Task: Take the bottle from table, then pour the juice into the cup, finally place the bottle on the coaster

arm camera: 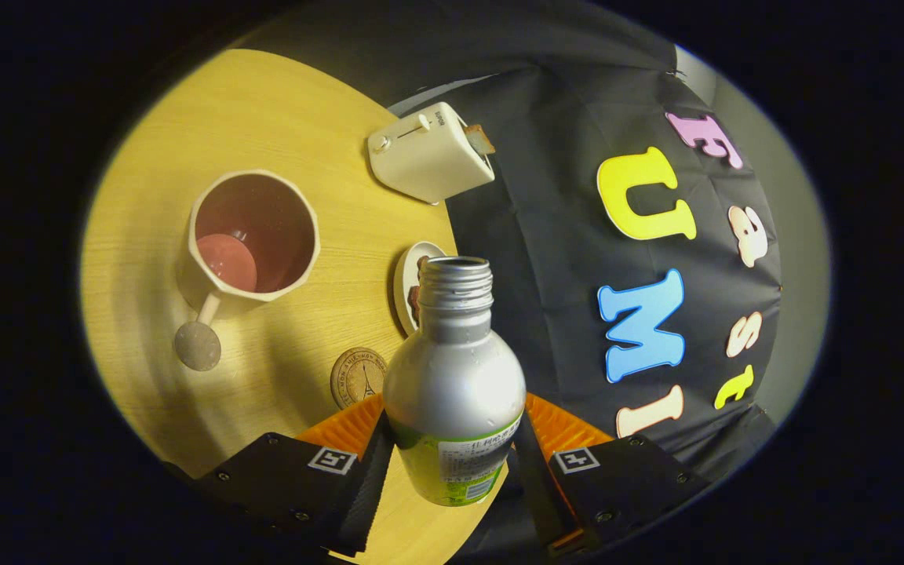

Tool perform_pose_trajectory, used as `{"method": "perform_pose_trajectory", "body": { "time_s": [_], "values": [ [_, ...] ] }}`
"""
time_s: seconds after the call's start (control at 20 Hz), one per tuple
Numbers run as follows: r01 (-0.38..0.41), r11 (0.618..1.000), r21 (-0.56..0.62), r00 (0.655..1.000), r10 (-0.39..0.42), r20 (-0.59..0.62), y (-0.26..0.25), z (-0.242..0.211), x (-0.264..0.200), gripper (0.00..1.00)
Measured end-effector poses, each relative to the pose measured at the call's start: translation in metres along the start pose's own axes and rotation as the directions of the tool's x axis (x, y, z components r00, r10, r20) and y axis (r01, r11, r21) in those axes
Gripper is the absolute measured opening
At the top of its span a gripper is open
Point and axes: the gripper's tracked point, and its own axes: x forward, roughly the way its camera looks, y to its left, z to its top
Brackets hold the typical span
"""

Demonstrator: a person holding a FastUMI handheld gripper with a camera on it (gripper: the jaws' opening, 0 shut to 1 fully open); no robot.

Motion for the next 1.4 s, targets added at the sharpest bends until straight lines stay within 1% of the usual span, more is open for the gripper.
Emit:
{"method": "perform_pose_trajectory", "body": {
  "time_s": [0.15, 0.4, 0.6, 1.1, 1.4],
  "values": [
    [-0.013, 0.999, -0.049, 1.000, 0.013, 0.000, 0.006, 0.001, 0.003, 0.77],
    [-0.006, 0.988, -0.155, 0.999, 0.011, 0.030, 0.007, 0.014, 0.002, 0.76],
    [-0.038, 0.971, -0.235, 0.999, 0.044, 0.020, 0.014, 0.014, 0.009, 0.76],
    [-0.012, 0.932, -0.361, 0.999, 0.024, 0.027, 0.009, 0.021, 0.014, 0.77],
    [0.004, 0.899, -0.439, 0.998, 0.021, 0.052, 0.007, 0.027, 0.011, 0.77]
  ]
}}
